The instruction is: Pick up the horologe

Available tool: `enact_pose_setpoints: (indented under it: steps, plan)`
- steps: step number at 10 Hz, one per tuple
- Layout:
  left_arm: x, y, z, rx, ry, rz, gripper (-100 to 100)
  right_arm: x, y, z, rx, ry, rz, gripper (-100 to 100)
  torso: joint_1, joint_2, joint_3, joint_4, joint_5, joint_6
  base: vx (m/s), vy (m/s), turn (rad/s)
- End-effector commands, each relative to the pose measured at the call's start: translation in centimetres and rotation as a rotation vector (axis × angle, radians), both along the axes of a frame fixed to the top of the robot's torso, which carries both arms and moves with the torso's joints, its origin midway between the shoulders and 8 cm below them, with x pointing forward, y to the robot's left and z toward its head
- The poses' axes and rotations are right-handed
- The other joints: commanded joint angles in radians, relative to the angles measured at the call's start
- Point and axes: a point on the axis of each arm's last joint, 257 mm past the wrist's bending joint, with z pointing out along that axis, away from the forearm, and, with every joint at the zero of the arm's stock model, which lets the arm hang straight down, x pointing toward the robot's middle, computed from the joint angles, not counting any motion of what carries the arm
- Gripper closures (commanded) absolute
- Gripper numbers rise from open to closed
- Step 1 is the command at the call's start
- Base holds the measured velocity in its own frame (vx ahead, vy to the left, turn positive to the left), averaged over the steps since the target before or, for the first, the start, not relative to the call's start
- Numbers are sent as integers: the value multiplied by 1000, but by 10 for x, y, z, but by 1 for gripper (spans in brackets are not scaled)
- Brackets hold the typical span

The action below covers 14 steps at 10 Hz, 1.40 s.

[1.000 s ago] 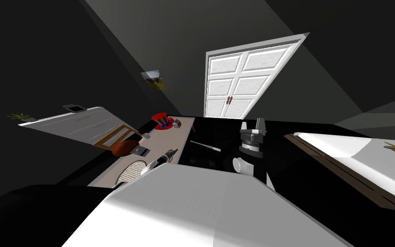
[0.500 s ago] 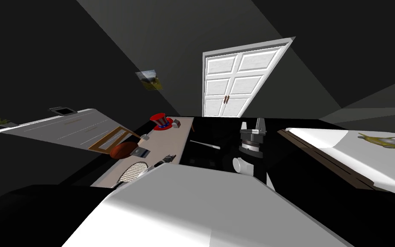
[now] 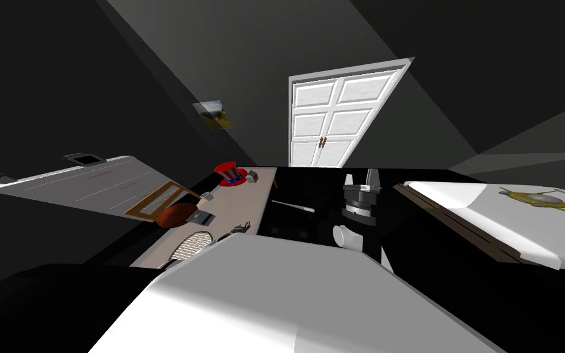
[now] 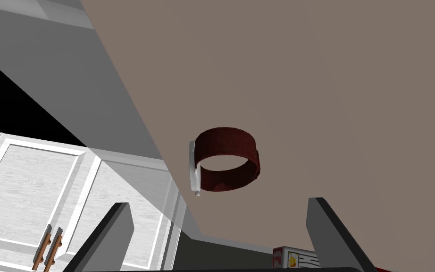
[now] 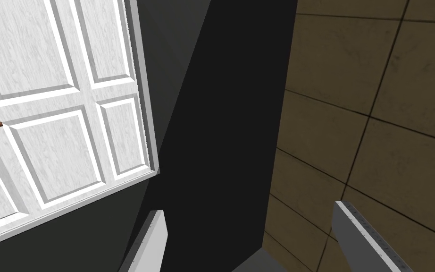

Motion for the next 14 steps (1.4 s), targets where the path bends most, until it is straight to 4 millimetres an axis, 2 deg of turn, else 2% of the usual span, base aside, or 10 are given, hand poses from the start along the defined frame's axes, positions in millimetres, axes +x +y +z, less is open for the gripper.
enact_pose_setpoints:
  steps: [1, 2, 4, 6, 7, 9, 10, 12, 13, 14]
  plan:
    - [0, 0, 0, 0, 0, 0, 0, 0, 0, 0, 0, 0, 0, 0, 0, 0, 0, 0, 0, 0, 0, 0, 0]
    - [14, -8, -3, 2, -3, 7, -100, 0, 0, 0, 0, 0, 0, 0, 0, -1, 0, 0, 0, 0, -45, 31, -33]
    - [14, -8, -3, 2, -3, 7, -100, 0, 0, 0, 0, 0, 0, 0, 2, 2, 1, 0, 0, 0, -42, 40, -4]
    - [32, -17, -4, 3, -16, 8, -100, 0, 0, 0, 0, 0, 0, 0, 2, 2, 1, 0, 0, 0, -53, 44, -34]
    - [28, -16, -6, 4, -6, 13, -100, 0, 0, 0, 0, 0, 0, 0, 2, 2, 1, 0, 0, 0, -27, 27, -1]
    - [56, -35, -9, 0, -15, 20, -100, 0, 0, 0, 0, 0, 0, 0, 2, 2, 1, 0, 0, 0, -71, 62, -49]
    - [55, -33, -11, 6, -9, 25, -100, 0, 0, 0, 0, 0, 0, 0, 4, 4, 2, 1, 1, 0, -80, 78, -25]
    - [68, -43, -12, 6, -10, 31, -100, 0, 0, 0, 0, 0, 0, 0, 4, 4, 2, 1, 1, 0, -65, 59, -22]
    - [81, -55, -13, 0, -15, 31, -100, 0, 0, 0, 0, 0, 0, 0, 2, 2, 1, 1, 1, 0, -18, -15, -39]
    - [81, -53, -14, 6, -10, 36, -100, 0, 0, 0, 0, 0, 0, 0, -1, 1, 0, 0, 0, 0, -15, -7, -22]
